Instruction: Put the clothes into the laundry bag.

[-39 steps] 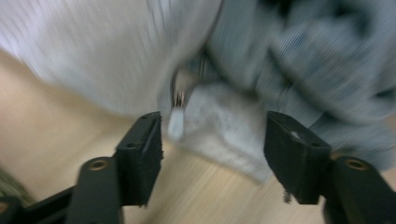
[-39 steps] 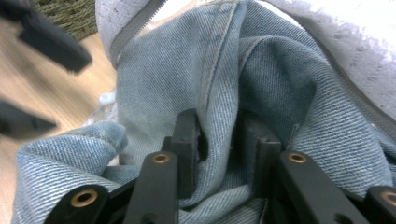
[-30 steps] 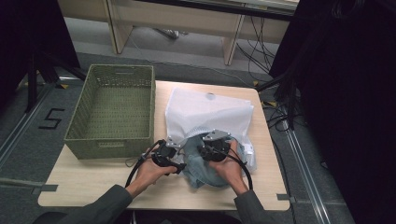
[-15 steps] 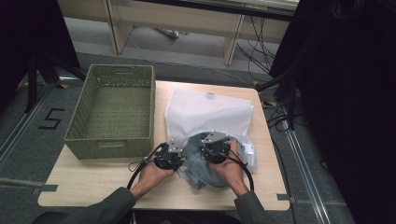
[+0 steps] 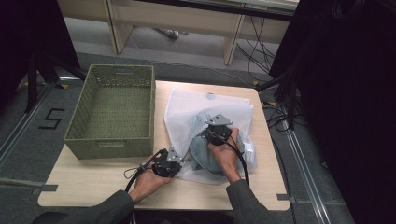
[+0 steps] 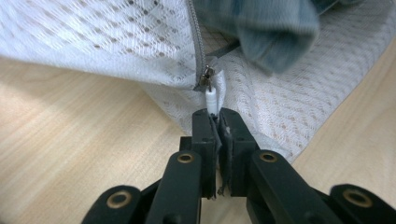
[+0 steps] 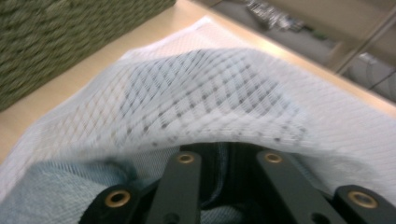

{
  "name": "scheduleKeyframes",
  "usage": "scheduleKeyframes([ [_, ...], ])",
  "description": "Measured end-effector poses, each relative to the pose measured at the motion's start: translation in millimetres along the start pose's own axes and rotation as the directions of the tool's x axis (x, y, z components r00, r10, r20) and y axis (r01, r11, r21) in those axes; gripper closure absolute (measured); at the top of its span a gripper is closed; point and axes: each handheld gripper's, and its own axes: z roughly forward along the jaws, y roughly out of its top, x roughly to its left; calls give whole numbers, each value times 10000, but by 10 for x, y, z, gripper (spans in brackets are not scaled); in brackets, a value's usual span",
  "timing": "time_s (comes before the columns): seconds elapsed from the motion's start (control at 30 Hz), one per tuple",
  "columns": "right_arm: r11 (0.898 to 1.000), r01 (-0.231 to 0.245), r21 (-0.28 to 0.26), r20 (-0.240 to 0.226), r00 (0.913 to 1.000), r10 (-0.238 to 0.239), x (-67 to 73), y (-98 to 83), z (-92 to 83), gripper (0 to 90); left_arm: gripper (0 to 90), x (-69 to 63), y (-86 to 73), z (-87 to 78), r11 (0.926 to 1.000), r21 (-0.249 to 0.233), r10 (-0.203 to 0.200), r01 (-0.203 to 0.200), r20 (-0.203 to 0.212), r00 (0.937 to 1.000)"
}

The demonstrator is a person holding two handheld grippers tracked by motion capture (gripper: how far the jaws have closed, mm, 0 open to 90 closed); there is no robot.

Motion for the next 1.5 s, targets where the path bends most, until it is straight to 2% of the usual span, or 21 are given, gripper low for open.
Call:
scheduleKeyframes([
  [0.1, 9942, 12, 1079, -875, 9961, 83, 87, -101, 46, 724, 847, 4, -2, -2, 10000, 9, -24, 24, -10, 10000],
  [0.17, 9895, 273, 1421, -1184, 9929, -104, 120, -147, 63, 666, 847, -3, -5, -8, 10000, 4, 83, -83, 13, 10000],
  [0.3, 9926, -614, 1052, -1403, 9872, 759, 57, -60, -184, 572, 846, -15, -14, -16, 10000, 33, 23, -23, 102, 9999],
  [0.37, 9965, -721, 429, -1533, 9851, 779, 9, -11, -336, 517, 846, -16, -17, -18, 10000, 24, 23, -23, 118, 9999],
  [0.43, 9922, -1153, 476, -2131, 9693, 1228, 14, 7, -500, 492, 846, -17, -20, -22, 10000, 31, -10, 9, 133, 9999],
  [0.53, 9908, -904, 1008, -2680, 9566, 1145, 84, -87, -589, 462, 846, -17, -24, -26, 10000, 30, -34, 34, 136, 9999],
  [0.63, 9878, -751, 1362, -2752, 9550, 1105, 217, -252, -457, 424, 846, -20, -27, -28, 10000, 23, -17, 17, 127, 9999],
  [0.67, 9817, -733, 1756, -2895, 9493, 1226, 261, -292, -404, 394, 846, -20, -28, -29, 10000, 25, -25, 25, 135, 9999],
  [0.77, 9717, -314, 2341, -2694, 9582, 959, 382, -395, -190, 411, 846, -18, -25, -26, 10000, 37, 26, -27, 140, 9999],
  [0.8, 9708, -76, 2397, -2461, 9668, 683, 411, -422, -121, 501, 846, -18, -26, -26, 10000, 34, 32, -33, 140, 9999],
  [0.87, 9657, 945, 2417, -1884, 9809, -488, 398, -436, -16, 701, 847, -26, -27, -23, 10000, 23, 62, -62, 145, 9999],
  [0.93, 9690, 862, 2316, -1472, 9877, -527, 366, -418, 41, 809, 848, -37, -25, -26, 9997, 30, 228, -228, 52, 9997],
  [1.03, 9848, 614, 1627, -617, 9967, -520, 227, -321, 99, 829, 848, -55, -33, -34, 9994, 22, 359, -359, -69, 9993],
  [1.1, 9929, -1, 1188, -262, 9997, 32, 104, -249, 111, 820, 848, -78, -38, -37, 9987, 36, 512, -512, -95, 9986],
  [1.17, 9940, -841, 693, -247, 9960, 860, 7, -230, 123, 782, 848, -83, -39, -34, 9992, 38, 400, -400, -83, 9992],
  [1.23, 9891, -1109, 965, -626, 9911, 1172, 29, -270, 149, 677, 848, -81, -35, -40, 9990, 72, 440, -439, -64, 9990],
  [1.3, 9831, -893, 1599, -1109, 9880, 1078, 98, -292, 152, 634, 848, -87, -38, -41, 9992, 102, 375, -374, -19, 9993],
  [1.37, 9882, -588, 1414, -1326, 9881, 777, 116, -271, 56, 604, 847, -105, -52, -57, 9984, 115, 557, -556, -108, 9984],
  [1.4, 9850, -825, 1514, -1578, 9817, 1065, 101, -242, -34, 592, 846, -127, -59, -68, 9965, 108, 834, -833, -159, 9964],
  [1.47, 9889, -766, 1275, -1952, 9756, 1007, 25, -207, -224, 571, 845, -145, -55, -92, 9910, 322, 1310, -1303, -201, 9912],
  [1.5, 9891, -937, 1139, -2050, 9719, 1157, -6, -194, -333, 568, 845, -147, -61, -97, 9943, 365, 999, -998, -21, 9950],
])
